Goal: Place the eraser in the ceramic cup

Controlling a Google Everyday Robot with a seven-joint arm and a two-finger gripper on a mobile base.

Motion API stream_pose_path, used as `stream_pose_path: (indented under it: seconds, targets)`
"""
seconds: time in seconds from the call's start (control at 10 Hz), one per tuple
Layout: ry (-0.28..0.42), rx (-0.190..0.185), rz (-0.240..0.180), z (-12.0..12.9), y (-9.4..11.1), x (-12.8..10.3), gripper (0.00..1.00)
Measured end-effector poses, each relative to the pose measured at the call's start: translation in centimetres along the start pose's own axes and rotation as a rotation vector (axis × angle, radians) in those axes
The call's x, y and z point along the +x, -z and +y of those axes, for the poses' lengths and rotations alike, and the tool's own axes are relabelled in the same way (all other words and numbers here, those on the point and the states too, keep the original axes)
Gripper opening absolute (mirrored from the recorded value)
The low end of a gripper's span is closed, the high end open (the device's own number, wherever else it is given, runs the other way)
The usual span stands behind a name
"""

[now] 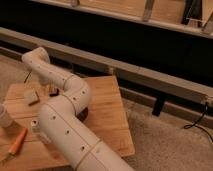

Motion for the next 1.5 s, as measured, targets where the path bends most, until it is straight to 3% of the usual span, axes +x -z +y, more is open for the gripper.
stream_pose_path:
  seconds: [0.9,1.5]
  targets:
    - [0.001,0.034,-0.008,-0.2,-1.5,-0.5,0.65]
    - [-0.017,0.038,-0.045,-0.7,-1.7,-1.5,0.65]
